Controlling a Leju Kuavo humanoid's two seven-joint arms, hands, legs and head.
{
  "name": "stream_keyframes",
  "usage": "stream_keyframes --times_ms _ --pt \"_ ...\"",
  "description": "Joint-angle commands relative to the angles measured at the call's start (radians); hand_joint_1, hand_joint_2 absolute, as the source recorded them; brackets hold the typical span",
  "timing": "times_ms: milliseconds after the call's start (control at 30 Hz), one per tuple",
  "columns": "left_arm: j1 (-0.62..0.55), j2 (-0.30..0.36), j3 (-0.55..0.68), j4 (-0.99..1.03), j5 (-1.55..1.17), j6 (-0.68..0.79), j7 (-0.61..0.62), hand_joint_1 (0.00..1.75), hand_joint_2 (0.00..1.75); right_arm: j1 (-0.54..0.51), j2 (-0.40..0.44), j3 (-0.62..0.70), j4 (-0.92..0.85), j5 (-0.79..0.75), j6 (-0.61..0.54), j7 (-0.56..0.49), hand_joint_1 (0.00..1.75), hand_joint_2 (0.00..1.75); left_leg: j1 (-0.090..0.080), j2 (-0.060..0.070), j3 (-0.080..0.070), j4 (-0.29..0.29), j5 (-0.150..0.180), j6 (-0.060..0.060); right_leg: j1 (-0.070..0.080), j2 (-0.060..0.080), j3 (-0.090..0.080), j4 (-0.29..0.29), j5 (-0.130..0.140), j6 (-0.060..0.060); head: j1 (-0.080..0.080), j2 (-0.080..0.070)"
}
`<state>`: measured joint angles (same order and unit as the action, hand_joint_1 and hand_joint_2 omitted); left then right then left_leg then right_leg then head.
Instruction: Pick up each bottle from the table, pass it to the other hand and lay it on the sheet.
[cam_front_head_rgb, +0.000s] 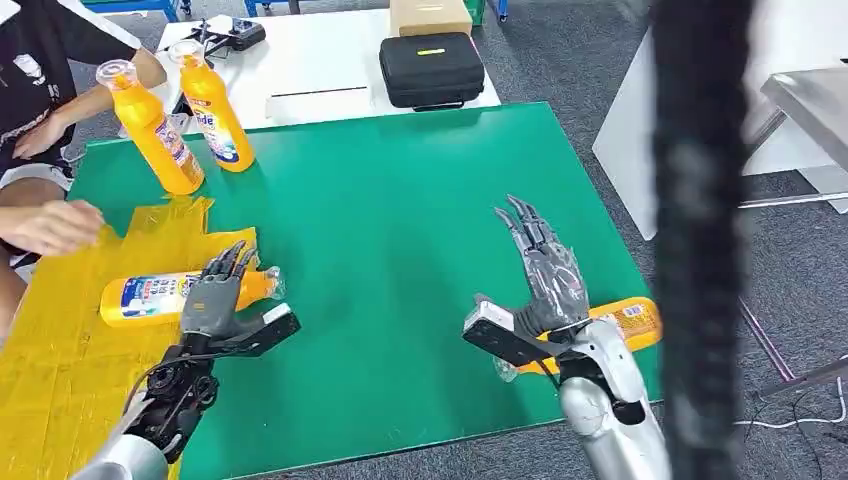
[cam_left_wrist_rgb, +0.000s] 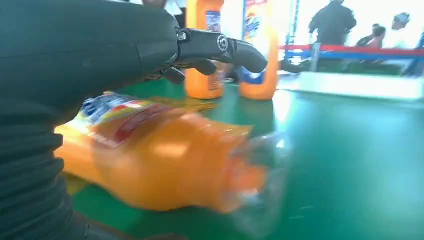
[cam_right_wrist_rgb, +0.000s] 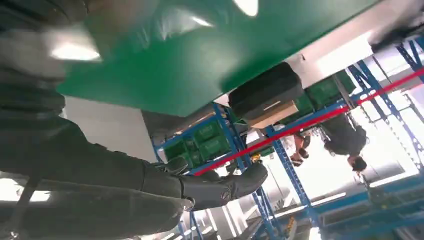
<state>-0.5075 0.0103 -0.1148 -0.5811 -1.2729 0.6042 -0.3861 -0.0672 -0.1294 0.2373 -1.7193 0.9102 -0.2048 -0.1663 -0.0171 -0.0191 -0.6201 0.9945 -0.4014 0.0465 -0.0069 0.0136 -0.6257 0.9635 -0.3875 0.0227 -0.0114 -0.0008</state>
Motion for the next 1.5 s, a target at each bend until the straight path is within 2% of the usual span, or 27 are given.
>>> stream_keyframes --times_ms 33,133,267,300,400,500,633,667,833,900,1000,1033,1200,1233,1300,1500 --pt "0.042 -0.023 0.014 -0.151 0.031 -0.042 -0.016 0.00 1.75 -0.045 -0.082 -0.008 0.075 -0.003 0.012 -0.009 0.00 1.75 0.000 0.002 0.003 0.000 -0.002 -0.003 0.001 0.000 0.004 0.000 -0.002 0.000 0.000 0.000" --pt "0.059 -0.016 -0.002 -0.186 0.080 -0.070 -0.059 0.00 1.75 -0.069 -0.102 0.009 0.091 0.010 0.043 -0.003 0.00 1.75 0.001 0.003 0.006 0.001 -0.004 -0.004 0.001 0.000 0.005 0.001 -0.003 -0.001 0.000 0.000" --pt "0.099 -0.016 -0.077 -0.277 0.092 -0.158 -0.061 0.00 1.75 -0.141 -0.168 0.024 0.156 0.089 0.159 0.005 0.00 1.75 0.000 0.003 0.001 0.000 -0.002 -0.002 0.000 0.001 0.001 0.000 -0.001 0.000 -0.001 0.000" --pt "0.107 -0.022 -0.089 -0.297 0.133 -0.187 -0.086 0.00 0.00 -0.154 -0.190 0.017 0.171 0.087 0.207 0.003 0.00 1.75 0.001 0.004 0.004 0.001 -0.003 -0.003 0.001 0.001 0.003 0.000 -0.001 0.000 0.000 0.000" --pt "0.125 -0.041 -0.105 -0.354 0.285 -0.254 -0.174 0.00 0.00 -0.184 -0.268 0.008 0.208 0.034 0.347 -0.015 0.00 1.75 0.001 0.001 0.002 0.001 -0.002 -0.001 0.000 -0.001 0.002 0.000 -0.001 0.001 0.000 0.000" --pt "0.168 -0.055 -0.105 -0.455 0.536 -0.419 -0.284 0.00 0.00 -0.243 -0.339 0.013 0.301 0.012 0.421 -0.066 0.00 1.75 0.000 0.001 0.002 0.002 -0.003 -0.001 0.000 -0.001 0.003 0.000 -0.002 0.001 0.000 0.000" --pt "0.260 -0.023 -0.109 -0.585 0.790 -0.549 -0.312 0.00 0.00 -0.241 -0.414 0.029 0.385 -0.016 0.494 -0.149 0.00 1.75 -0.001 0.003 0.005 0.001 -0.004 -0.002 -0.001 0.001 0.005 -0.001 -0.002 0.001 0.000 0.000" --pt "0.262 -0.019 -0.114 -0.594 0.814 -0.557 -0.312 0.00 1.75 -0.244 -0.422 0.030 0.395 -0.020 0.504 -0.154 0.00 1.75 -0.001 0.002 0.004 0.000 -0.003 -0.001 -0.001 0.000 0.004 -0.001 -0.002 0.001 0.000 0.000" --pt "0.262 -0.019 -0.114 -0.594 0.814 -0.557 -0.312 0.00 1.75 -0.244 -0.422 0.030 0.395 -0.020 0.504 -0.154 0.00 1.75 -0.002 0.002 0.005 0.002 -0.005 -0.002 -0.001 0.000 0.005 0.001 -0.003 0.000 0.000 0.000" --pt "0.262 -0.019 -0.114 -0.594 0.814 -0.557 -0.312 0.00 1.75 -0.244 -0.422 0.030 0.395 -0.020 0.504 -0.154 0.00 1.75 -0.002 0.001 0.001 0.000 -0.003 0.000 -0.002 0.000 0.001 -0.001 -0.001 0.001 -0.001 0.000" --pt "0.255 -0.013 -0.121 -0.596 0.857 -0.568 -0.312 0.00 1.75 -0.259 -0.429 0.029 0.415 -0.036 0.532 -0.153 0.00 1.75 -0.001 0.004 0.006 0.002 -0.006 -0.003 -0.001 0.000 0.006 0.001 -0.003 0.000 -0.001 0.000" --pt "0.245 -0.019 -0.114 -0.572 0.844 -0.559 -0.312 0.00 1.75 -0.261 -0.433 0.017 0.422 -0.066 0.538 -0.173 0.00 1.75 -0.002 0.002 0.003 0.001 -0.003 -0.001 -0.001 0.000 0.003 0.000 -0.002 0.001 0.000 0.000" --pt "0.229 -0.050 -0.078 -0.529 0.805 -0.568 -0.312 0.00 1.75 -0.234 -0.467 -0.026 0.378 -0.154 0.568 -0.235 0.00 1.75 -0.001 0.000 0.006 0.002 -0.005 -0.002 -0.001 -0.003 0.007 0.000 -0.004 0.001 0.000 0.000" --pt "0.228 -0.052 -0.075 -0.524 0.803 -0.571 -0.312 0.00 1.75 -0.222 -0.472 -0.040 0.361 -0.173 0.573 -0.247 0.00 1.75 -0.002 -0.001 0.001 0.000 -0.002 0.001 -0.002 -0.002 0.001 0.000 -0.002 0.002 -0.001 0.000" --pt "0.226 -0.055 -0.071 -0.513 0.796 -0.570 -0.312 0.00 1.75 -0.188 -0.478 -0.062 0.322 -0.196 0.576 -0.259 0.00 1.75 -0.002 -0.001 0.005 0.001 -0.004 -0.001 -0.001 -0.004 0.006 0.000 -0.004 0.001 0.000 0.000" --pt "0.224 -0.068 -0.053 -0.490 0.790 -0.572 -0.312 0.00 1.75 -0.041 -0.517 -0.145 0.204 -0.192 0.610 -0.221 0.00 1.75 -0.002 -0.004 0.002 0.000 -0.002 0.000 -0.002 -0.006 0.003 -0.001 -0.003 0.001 0.000 0.000"
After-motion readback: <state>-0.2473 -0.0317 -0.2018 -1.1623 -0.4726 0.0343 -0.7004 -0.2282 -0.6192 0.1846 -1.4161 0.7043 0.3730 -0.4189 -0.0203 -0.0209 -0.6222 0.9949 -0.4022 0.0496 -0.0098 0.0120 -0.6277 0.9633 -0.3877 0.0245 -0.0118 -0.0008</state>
